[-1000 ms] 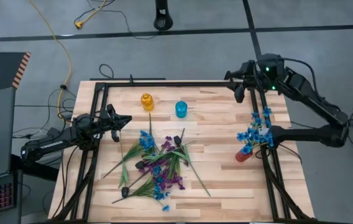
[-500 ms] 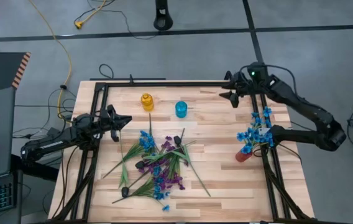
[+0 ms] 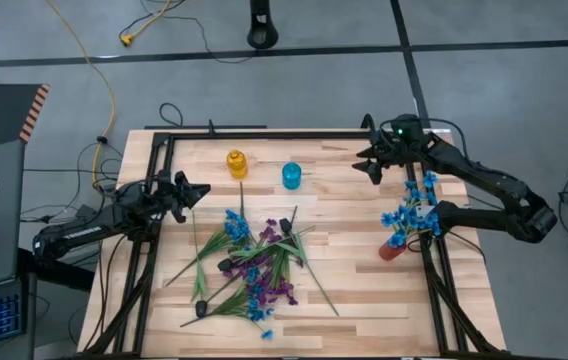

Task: Sort flowers into vase by color
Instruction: Put the left black tulip into the yellow vase

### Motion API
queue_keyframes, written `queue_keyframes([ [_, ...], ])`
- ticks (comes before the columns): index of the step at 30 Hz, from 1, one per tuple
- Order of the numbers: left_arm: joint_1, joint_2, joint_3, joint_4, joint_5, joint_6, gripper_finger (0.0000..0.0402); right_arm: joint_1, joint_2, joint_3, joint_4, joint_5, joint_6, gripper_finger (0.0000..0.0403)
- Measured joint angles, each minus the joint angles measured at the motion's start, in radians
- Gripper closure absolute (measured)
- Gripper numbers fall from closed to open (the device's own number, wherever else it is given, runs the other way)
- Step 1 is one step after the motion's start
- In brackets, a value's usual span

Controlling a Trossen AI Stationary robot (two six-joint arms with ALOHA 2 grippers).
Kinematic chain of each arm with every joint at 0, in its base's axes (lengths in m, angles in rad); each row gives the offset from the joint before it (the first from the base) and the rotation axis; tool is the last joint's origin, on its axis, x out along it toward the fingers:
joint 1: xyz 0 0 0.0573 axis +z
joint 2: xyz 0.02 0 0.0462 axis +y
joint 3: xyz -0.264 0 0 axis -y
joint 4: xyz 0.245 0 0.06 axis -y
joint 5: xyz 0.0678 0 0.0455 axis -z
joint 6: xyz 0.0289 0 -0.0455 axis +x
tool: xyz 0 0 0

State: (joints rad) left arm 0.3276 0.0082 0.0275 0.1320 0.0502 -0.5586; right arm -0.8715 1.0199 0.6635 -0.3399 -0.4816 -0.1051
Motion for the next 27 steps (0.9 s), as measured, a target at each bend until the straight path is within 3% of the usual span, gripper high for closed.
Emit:
queue_keyframes([
  [18,0.0,-0.002,0.006,0.042,0.023,0.016,0.037,0.001,0.0,-0.007,-0.002,0.0,0.002,0.0138],
  [27,0.0,0.047,0.009,0.07,0.009,0.051,0.0303,0.001,0.0,-0.007,-0.002,0.001,0.025,0.0138],
])
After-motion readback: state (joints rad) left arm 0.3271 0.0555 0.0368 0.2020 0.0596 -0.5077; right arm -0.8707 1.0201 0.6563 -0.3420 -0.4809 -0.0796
